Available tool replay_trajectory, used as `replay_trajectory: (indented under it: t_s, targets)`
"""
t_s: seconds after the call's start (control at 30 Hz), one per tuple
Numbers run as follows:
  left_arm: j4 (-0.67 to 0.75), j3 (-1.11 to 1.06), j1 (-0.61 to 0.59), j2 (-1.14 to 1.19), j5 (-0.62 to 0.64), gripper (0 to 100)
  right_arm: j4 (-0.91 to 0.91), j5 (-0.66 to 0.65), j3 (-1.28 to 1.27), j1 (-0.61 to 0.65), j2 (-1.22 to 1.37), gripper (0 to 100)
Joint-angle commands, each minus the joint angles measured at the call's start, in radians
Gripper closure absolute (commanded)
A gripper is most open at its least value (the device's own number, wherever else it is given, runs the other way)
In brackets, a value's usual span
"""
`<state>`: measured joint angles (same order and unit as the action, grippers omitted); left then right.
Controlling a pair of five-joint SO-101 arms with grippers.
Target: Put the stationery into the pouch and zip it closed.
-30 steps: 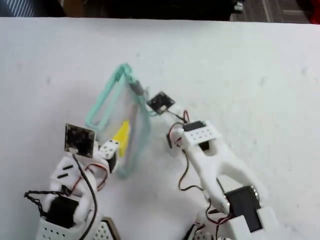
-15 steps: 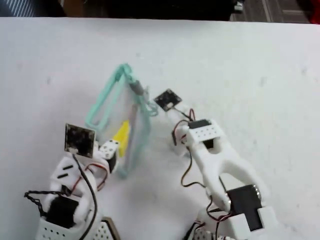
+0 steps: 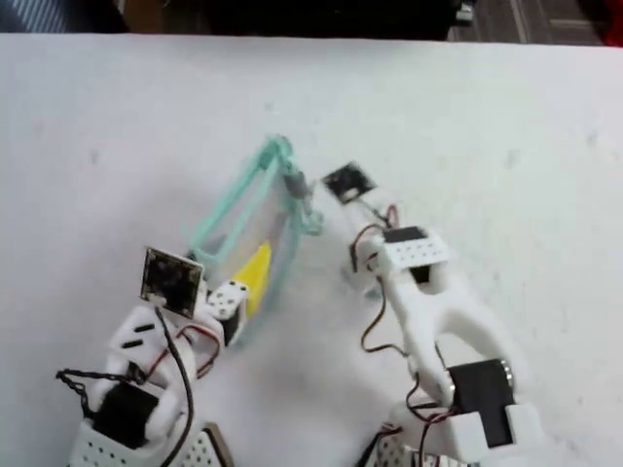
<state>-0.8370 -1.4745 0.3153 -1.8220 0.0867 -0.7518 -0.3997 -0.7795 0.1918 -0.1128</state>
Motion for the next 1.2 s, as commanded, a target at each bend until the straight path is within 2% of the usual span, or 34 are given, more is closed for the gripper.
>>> replay_trajectory:
  t_s: [0.0,0.17,1.17]
  targets:
    - [0.029,0.058,0.035,-0.002,0.014,83,0.015,0.046,0.064,-0.076,-0.008,98.1]
    - [0.003,0.106,0.033,-0.002,0.135,83,0.015,0.048,0.071,-0.085,-0.008,98.1]
    - [0.011,0.066,0.035,-0.001,0.123,83,0.015,0.048,0.077,-0.087,-0.015,98.1]
